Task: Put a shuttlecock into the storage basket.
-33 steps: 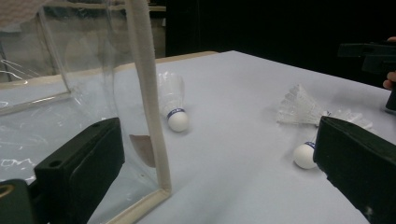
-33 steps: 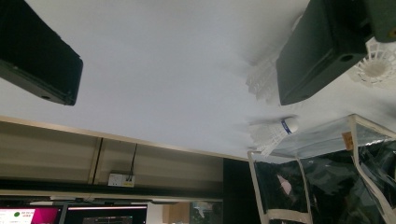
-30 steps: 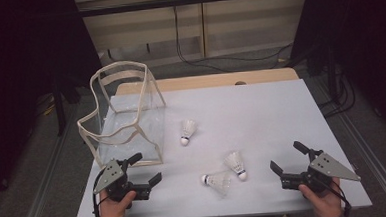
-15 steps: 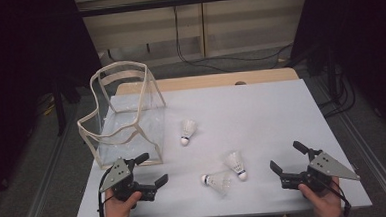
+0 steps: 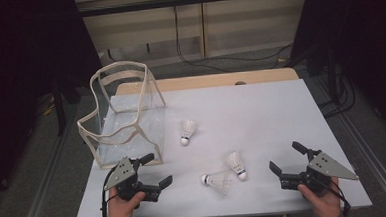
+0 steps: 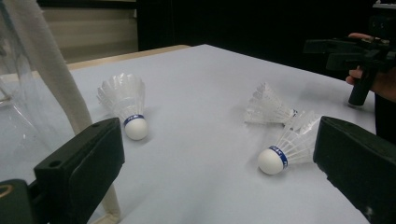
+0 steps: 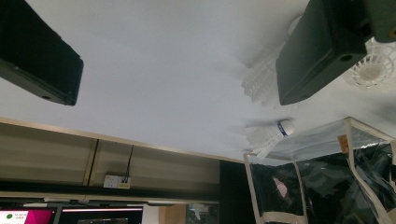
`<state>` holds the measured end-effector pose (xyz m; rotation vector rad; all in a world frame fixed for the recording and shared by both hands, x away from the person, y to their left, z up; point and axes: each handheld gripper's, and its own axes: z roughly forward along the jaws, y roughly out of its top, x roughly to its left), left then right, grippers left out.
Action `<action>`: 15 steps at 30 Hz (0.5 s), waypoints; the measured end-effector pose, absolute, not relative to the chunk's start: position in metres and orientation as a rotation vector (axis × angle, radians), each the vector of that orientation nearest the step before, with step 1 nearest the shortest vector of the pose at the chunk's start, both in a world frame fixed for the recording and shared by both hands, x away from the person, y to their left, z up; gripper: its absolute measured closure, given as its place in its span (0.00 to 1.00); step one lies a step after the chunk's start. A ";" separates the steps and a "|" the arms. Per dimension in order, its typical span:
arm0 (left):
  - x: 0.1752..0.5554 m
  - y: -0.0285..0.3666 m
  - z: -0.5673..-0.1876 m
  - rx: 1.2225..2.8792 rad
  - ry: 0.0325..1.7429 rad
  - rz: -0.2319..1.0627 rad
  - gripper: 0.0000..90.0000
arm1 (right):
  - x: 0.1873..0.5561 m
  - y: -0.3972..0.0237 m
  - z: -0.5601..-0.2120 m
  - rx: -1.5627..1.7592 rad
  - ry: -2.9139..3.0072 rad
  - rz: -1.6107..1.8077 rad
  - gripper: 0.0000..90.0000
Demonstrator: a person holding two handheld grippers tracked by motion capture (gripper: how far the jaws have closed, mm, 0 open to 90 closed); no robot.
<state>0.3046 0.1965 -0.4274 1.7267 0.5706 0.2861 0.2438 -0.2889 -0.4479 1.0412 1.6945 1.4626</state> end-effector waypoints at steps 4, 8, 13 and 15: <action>0.304 0.194 -0.427 1.733 0.566 0.282 0.02 | 0.244 -0.290 -0.448 1.042 1.692 1.464 0.01; 0.304 0.190 -0.426 1.738 0.560 0.274 0.02 | 0.244 -0.291 -0.447 1.041 1.686 1.466 0.01; 0.308 0.186 -0.427 1.730 0.559 0.259 0.02 | 0.241 -0.292 -0.449 1.049 1.690 1.455 0.01; 0.308 0.185 -0.427 1.737 0.555 0.259 0.02 | 0.241 -0.293 -0.449 1.049 1.688 1.452 0.01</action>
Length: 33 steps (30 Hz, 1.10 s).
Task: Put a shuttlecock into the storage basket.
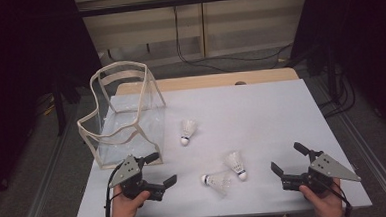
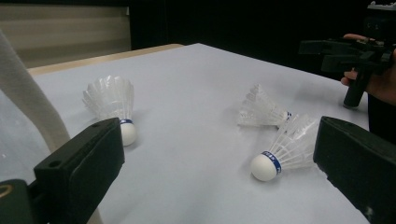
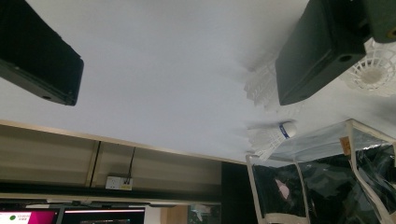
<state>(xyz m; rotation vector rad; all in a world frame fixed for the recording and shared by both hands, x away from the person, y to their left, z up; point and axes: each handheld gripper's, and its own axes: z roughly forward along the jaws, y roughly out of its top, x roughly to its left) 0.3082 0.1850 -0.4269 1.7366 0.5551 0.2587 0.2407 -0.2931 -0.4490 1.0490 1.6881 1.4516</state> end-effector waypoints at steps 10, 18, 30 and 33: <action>0.306 0.180 -0.427 1.755 0.545 0.240 0.02 | 0.241 -0.290 -0.448 1.048 1.689 1.450 0.01; 0.308 0.173 -0.428 1.772 0.534 0.207 0.02 | 0.243 -0.292 -0.449 1.056 1.687 1.451 0.01; 0.310 0.161 -0.428 1.824 0.539 0.191 0.03 | 0.248 -0.288 -0.448 1.046 1.694 1.450 0.01; 0.313 0.157 -0.429 1.837 0.549 0.180 0.03 | 0.247 -0.287 -0.448 1.034 1.701 1.446 0.01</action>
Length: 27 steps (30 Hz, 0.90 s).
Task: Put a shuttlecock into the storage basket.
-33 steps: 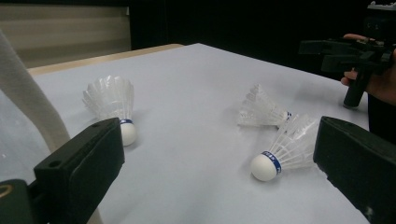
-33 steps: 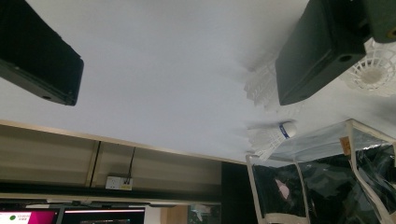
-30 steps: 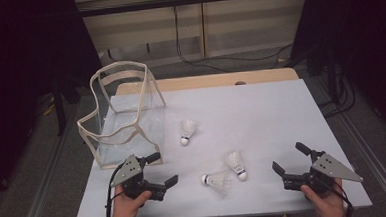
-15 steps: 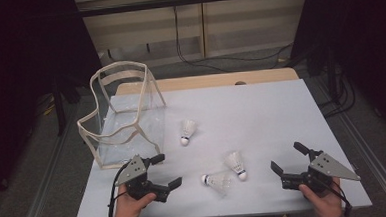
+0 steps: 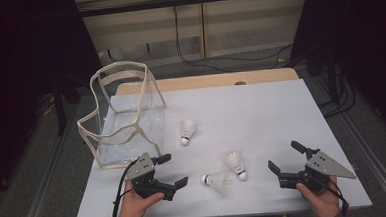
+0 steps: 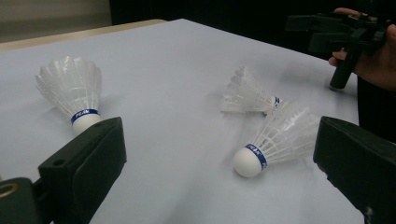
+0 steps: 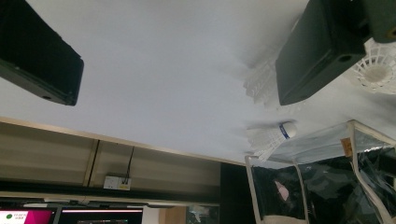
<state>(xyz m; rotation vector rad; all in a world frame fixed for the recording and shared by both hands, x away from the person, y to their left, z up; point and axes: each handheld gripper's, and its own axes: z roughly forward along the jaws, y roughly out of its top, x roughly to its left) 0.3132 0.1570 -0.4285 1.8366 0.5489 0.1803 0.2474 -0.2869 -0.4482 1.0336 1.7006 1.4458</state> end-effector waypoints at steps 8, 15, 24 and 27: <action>0.315 0.150 -0.428 1.856 0.542 0.160 0.03 | 0.246 -0.288 -0.447 1.040 1.695 1.440 0.01; 0.317 0.144 -0.429 1.874 0.543 0.151 0.03 | 0.247 -0.288 -0.447 1.037 1.695 1.437 0.01; 0.321 0.135 -0.429 1.925 0.536 0.122 0.03 | 0.246 -0.289 -0.448 1.036 1.697 1.432 0.01; 0.322 0.133 -0.429 1.941 0.529 0.122 0.03 | 0.246 -0.289 -0.447 1.034 1.696 1.427 0.01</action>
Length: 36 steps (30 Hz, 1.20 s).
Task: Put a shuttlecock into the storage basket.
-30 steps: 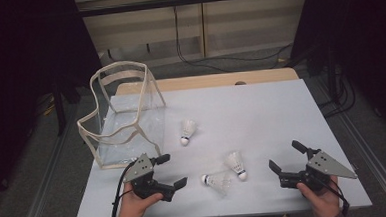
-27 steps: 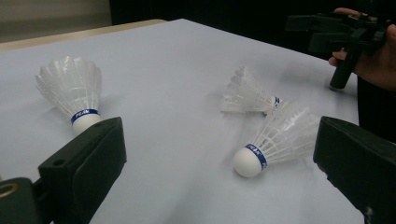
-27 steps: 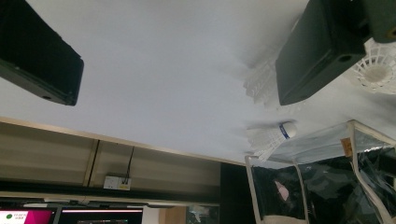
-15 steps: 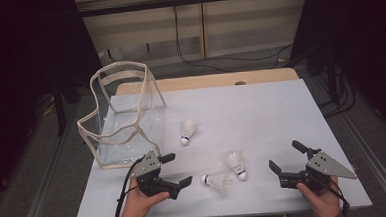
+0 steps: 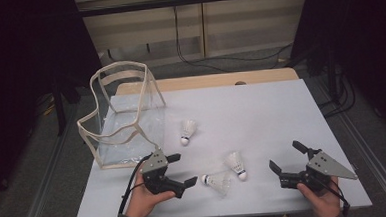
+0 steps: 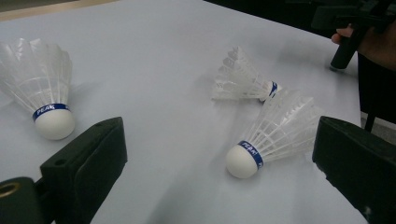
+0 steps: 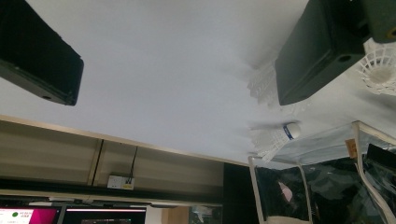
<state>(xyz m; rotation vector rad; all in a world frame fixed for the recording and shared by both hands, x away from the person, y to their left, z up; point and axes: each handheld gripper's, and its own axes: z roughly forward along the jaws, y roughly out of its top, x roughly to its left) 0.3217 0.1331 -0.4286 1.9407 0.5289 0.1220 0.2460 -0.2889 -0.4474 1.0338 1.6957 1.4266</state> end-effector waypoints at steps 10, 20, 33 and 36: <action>0.325 0.128 -0.428 1.979 0.517 0.102 0.05 | 0.245 -0.288 -0.447 1.025 1.704 1.432 0.01; 0.329 0.111 -0.428 2.048 0.476 0.039 0.06 | 0.243 -0.291 -0.447 1.045 1.690 1.441 0.02; 0.330 0.109 -0.426 2.099 0.470 0.050 0.10 | 0.246 -0.286 -0.445 1.018 1.706 1.447 0.02; 0.330 0.107 -0.426 2.116 0.455 0.041 0.11 | 0.247 -0.285 -0.445 1.014 1.715 1.444 0.02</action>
